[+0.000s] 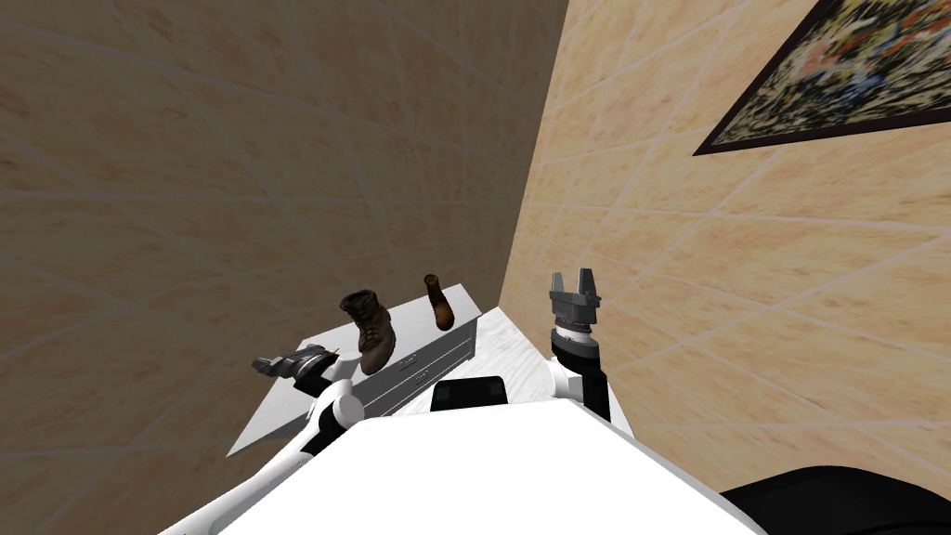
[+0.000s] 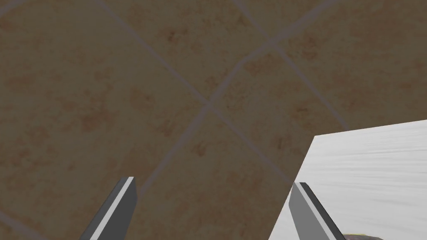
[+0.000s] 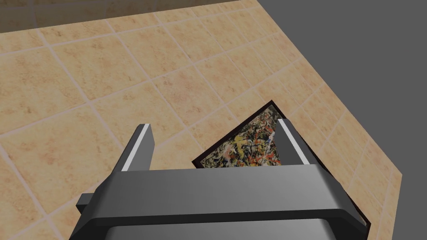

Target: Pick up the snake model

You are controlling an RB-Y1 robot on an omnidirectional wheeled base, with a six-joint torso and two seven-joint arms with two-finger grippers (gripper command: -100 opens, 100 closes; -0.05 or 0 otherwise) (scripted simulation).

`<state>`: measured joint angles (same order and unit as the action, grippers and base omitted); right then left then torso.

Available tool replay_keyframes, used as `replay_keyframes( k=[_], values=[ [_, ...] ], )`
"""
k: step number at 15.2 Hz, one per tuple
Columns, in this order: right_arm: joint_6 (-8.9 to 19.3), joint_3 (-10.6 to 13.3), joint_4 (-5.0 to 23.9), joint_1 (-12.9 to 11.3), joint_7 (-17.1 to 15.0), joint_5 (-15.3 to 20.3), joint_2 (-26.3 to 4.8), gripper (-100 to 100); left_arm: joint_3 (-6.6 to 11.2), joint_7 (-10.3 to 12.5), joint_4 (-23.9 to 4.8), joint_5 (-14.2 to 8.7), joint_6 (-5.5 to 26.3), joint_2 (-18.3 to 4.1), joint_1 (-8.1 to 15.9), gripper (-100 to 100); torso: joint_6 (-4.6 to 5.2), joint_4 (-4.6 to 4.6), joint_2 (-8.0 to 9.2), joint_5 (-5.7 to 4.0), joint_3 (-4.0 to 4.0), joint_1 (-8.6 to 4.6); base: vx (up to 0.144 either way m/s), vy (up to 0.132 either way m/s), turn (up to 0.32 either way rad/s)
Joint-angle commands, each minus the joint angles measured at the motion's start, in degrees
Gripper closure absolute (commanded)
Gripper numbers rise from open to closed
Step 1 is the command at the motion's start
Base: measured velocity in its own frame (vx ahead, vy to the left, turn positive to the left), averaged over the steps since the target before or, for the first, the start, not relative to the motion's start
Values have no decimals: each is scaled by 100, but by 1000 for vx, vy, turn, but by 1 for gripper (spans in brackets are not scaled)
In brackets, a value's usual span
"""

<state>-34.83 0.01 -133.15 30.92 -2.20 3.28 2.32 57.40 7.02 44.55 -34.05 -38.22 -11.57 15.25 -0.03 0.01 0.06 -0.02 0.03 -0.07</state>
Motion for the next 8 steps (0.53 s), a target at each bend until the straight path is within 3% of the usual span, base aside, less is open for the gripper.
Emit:
replay_keyframes(
  k=[1, 2, 3, 4, 5, 6, 7, 8],
  values=[
    [0, 0, 0, 0, 0, 0, 0, 0, 183, 60, -286, -89, -94, -66, 158, -100, 0, 0, 0, 0, 0, 0, 2, -4, -72],
    [0, 0, 0, 0, 0, 0, 0, 0, 183, 60, -423, -89, -94, -66, 158, -100, 3, 0, 0, 0, 0, 0, 2, -3, -101],
    [0, 0, 0, 0, 0, 0, 0, 0, 354, 90, -656, -171, -139, -75, 261, -100, 3, 0, 0, 1, 0, 1, 1, 0, -105],
    [0, 0, 0, -1, 0, 0, 0, 0, 354, 90, -688, -171, -139, -75, 261, -100, 4, 0, 0, 2, 0, 2, 2, 3, -83],
    [0, 0, 0, 0, 0, 0, 0, 0, 514, 117, -831, -249, -181, -84, 352, -100, 1, 0, 2, 1, 1, 1, -2, 4, -73],
    [0, 0, 0, 0, 0, 0, 0, 0, 514, 117, -930, -249, -181, -84, 352, -100, 2, 1, 2, 1, 1, 4, -3, 7, -63],
    [0, 0, 0, 0, 0, 0, 0, 0, 663, 141, -1153, -321, -219, -92, 430, -100, 1, 0, 3, 2, 2, 4, -6, 11, -74],
    [0, 0, 0, 0, 0, 0, 0, 0, 663, 141, -1153, -321, -219, -92, 430, -100, 3, 1, 4, 2, 2, 5, -8, 12, -59]
  ],
)
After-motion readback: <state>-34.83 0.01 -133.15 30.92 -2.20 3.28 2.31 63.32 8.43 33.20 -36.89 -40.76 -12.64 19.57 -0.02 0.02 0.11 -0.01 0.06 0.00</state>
